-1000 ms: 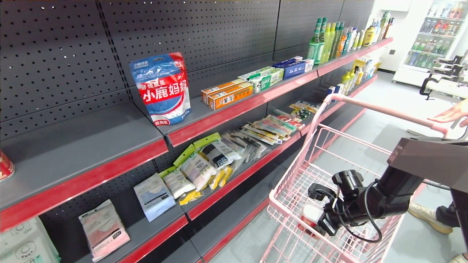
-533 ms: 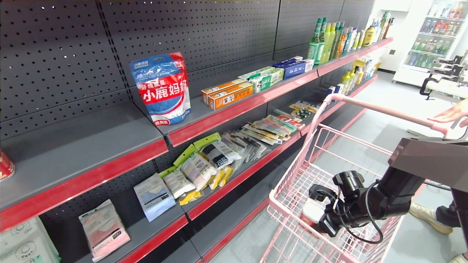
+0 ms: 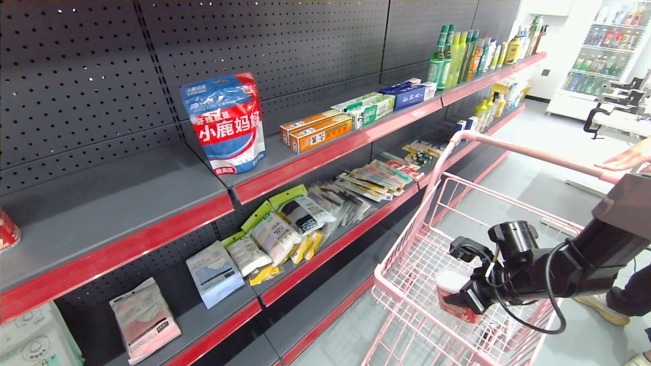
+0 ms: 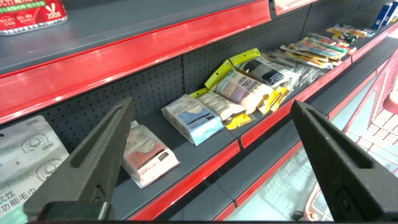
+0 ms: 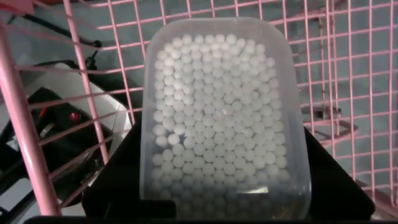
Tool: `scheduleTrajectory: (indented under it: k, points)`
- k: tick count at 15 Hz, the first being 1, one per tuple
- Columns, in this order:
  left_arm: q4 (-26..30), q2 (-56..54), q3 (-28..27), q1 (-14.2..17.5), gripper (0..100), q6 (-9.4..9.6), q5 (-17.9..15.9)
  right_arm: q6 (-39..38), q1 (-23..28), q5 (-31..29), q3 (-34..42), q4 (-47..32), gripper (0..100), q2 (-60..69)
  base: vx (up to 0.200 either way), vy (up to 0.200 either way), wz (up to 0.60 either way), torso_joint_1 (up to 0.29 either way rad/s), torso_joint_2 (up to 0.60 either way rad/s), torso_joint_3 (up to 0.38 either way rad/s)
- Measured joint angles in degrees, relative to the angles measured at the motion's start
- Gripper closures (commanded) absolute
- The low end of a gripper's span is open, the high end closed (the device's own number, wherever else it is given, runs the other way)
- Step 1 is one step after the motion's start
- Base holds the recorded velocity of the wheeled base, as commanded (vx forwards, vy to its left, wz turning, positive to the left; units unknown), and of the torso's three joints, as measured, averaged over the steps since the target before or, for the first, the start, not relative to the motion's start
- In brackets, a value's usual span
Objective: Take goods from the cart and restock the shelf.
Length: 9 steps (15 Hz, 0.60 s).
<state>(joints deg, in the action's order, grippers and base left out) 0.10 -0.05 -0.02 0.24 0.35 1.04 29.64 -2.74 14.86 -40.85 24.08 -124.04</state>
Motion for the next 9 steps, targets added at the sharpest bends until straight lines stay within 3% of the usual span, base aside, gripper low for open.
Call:
scheduleTrajectory:
  k: [9]
  points:
    - [0.0,0.0,0.0,0.0,0,-0.02,0.0,-1.1,3.2,-1.7,3.1,0.2,100,15.5,0.0,0.0,0.0,0.0,0.0,0.0]
